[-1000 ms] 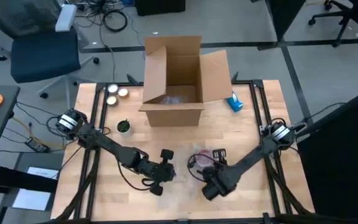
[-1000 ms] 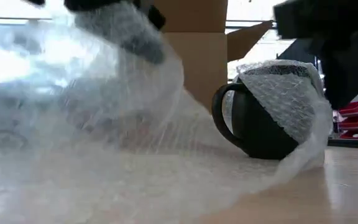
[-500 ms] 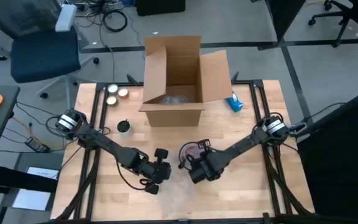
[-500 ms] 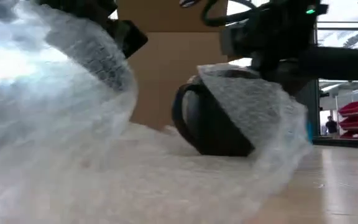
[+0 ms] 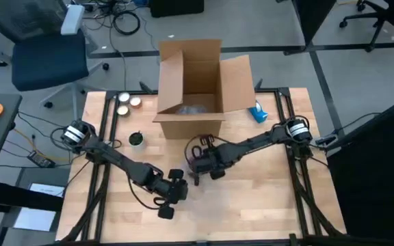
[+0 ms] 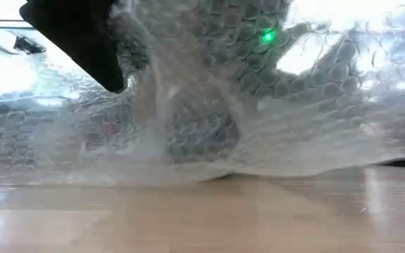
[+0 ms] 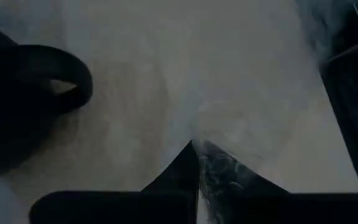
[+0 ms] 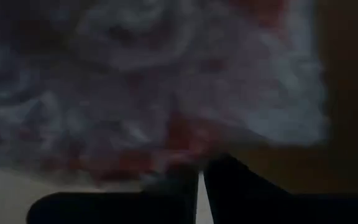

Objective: Wrap mug
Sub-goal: Wrap the black cup with the transparent bubble wrap

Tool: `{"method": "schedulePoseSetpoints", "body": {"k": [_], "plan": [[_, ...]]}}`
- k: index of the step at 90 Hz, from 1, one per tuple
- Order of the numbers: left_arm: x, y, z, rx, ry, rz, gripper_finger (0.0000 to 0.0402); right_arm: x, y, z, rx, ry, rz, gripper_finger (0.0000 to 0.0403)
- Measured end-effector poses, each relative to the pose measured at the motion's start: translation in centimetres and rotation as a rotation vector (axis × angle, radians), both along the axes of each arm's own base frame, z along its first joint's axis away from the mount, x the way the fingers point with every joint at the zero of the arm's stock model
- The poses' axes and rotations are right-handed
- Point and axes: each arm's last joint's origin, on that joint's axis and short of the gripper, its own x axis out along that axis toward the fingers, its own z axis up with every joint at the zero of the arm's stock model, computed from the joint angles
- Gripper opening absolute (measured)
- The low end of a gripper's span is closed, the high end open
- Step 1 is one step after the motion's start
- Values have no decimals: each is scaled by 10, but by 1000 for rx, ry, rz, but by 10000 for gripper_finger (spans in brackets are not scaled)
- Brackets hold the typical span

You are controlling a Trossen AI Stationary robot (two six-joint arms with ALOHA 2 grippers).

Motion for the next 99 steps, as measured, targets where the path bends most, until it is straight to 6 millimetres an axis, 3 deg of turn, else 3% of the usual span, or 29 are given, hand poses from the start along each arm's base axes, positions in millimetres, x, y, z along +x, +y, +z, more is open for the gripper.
{"method": "schedulePoseSetpoints", "body": {"k": [14,30,54,65,79,99], "plan": [[3,6,0,-3,2,23,0,-7,22,28,-7,42,40,0],[5,10,0,-77,39,12,0,-25,65,61,42,2,-1,0],[3,7,0,-164,86,-50,0,-50,136,98,420,-276,-271,0],[3,7,0,-172,91,-38,0,-53,159,106,606,-386,-375,2],[3,7,0,-171,92,-39,0,-59,183,110,781,-390,-372,27],[3,7,0,-167,91,-39,0,-71,197,109,808,-367,-382,103]]}}
